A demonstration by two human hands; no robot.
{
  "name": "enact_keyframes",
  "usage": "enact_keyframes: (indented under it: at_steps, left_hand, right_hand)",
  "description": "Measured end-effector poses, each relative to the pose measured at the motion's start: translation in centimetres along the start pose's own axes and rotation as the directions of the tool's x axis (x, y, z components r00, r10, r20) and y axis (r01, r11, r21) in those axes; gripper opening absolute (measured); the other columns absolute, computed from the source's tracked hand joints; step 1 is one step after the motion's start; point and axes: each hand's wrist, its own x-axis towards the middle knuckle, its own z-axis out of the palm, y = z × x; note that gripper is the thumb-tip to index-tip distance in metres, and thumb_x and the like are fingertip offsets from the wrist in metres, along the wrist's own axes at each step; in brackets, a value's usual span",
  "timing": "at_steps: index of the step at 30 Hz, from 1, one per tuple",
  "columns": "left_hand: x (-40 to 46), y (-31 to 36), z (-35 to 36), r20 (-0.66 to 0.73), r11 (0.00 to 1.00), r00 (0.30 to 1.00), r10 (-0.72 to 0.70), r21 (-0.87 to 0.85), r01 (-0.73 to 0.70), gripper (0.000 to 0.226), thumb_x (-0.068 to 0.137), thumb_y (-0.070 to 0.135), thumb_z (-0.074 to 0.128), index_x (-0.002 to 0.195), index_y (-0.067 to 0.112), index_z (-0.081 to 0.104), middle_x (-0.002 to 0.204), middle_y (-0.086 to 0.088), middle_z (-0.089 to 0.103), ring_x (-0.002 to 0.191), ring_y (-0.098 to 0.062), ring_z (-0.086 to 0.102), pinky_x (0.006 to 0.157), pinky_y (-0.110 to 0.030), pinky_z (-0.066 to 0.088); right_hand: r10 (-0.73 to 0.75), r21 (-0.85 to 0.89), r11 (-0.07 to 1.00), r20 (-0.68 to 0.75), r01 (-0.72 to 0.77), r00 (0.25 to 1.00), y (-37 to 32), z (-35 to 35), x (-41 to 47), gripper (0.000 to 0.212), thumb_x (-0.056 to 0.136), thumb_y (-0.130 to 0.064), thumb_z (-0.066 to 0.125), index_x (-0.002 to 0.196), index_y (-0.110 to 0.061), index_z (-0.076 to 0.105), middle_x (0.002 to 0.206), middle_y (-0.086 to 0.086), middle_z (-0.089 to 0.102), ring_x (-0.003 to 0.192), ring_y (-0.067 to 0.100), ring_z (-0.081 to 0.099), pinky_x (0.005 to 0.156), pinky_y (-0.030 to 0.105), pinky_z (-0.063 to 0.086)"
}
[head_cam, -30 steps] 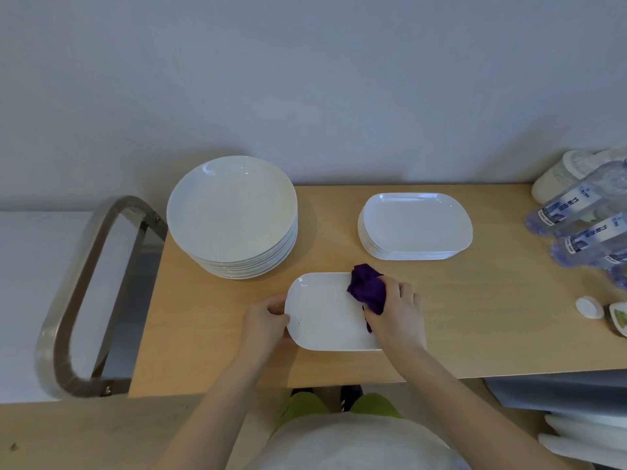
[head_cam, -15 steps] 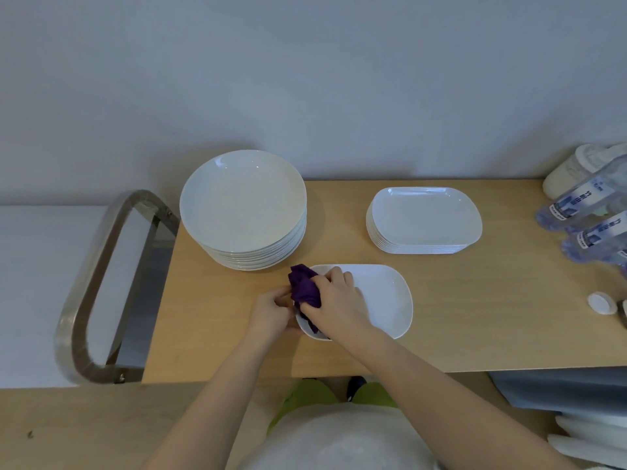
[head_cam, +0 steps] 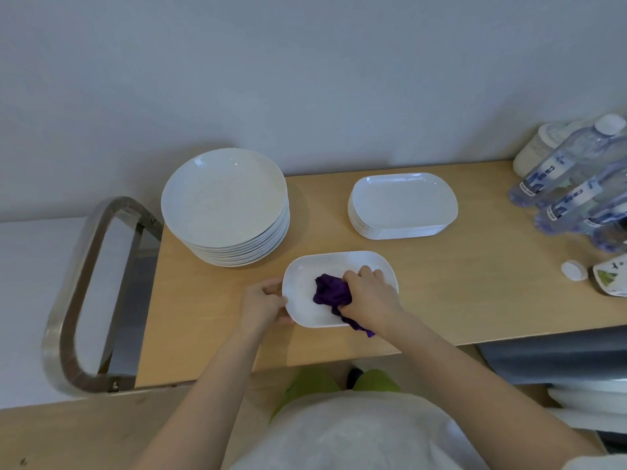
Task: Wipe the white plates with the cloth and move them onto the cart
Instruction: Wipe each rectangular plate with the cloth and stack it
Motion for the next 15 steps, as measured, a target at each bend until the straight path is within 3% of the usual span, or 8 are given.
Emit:
enact_keyframes:
  at_steps: [4,7,12,15]
  left_hand:
    - [0.2,-0.2,-0.2,-0.014,0.999,1.000,-0.017,0.032,0.017,0.043,0.083,-0.015,0.057,0.122,0.002,0.060,0.127,-0.016,0.054,0.100,-0.034,0.061,0.063,-0.043,0.060]
    - [0.3,-0.2,-0.2,-0.019,0.999,0.999,-0.030,0.034,0.030,0.043,0.083,-0.014,0.057,0.122,0.004,0.061,0.126,-0.017,0.054,0.098,-0.034,0.062,0.062,-0.043,0.060]
    - [0.3,-0.1,-0.2,-0.004,0.999,1.000,-0.017,0.034,0.017,0.042,0.080,-0.015,0.058,0.115,0.006,0.065,0.118,-0.013,0.060,0.090,-0.029,0.063,0.053,-0.034,0.059]
    - [0.3,-0.2,-0.2,0.004,1.000,1.000,0.004,0.028,-0.005,0.042,0.078,-0.017,0.056,0.108,0.010,0.067,0.112,-0.010,0.064,0.091,-0.029,0.064,0.053,-0.031,0.058]
  right_hand:
    - [0.094,-0.077,0.992,-0.050,-0.098,0.994,3.0,-0.6,-0.3,0.038,0.089,-0.041,0.056,0.121,-0.023,0.045,0.123,0.004,0.043,0.114,0.025,0.039,0.085,0.035,0.041]
    - [0.134,-0.101,0.984,-0.142,-0.149,0.981,3.7,-0.2,-0.5,0.040,0.090,-0.042,0.056,0.123,-0.021,0.045,0.125,0.004,0.045,0.112,0.026,0.043,0.088,0.034,0.040]
    - [0.279,0.183,0.954,-0.249,-0.238,0.927,1.8,0.3,1.0,0.046,0.093,-0.033,0.055,0.135,-0.023,0.038,0.129,0.004,0.044,0.116,0.029,0.041,0.093,0.038,0.041]
    - [0.228,0.211,0.963,-0.296,-0.170,0.927,-0.2,0.7,2.1,0.046,0.092,-0.028,0.053,0.134,-0.024,0.038,0.130,0.003,0.041,0.116,0.030,0.040,0.093,0.040,0.040]
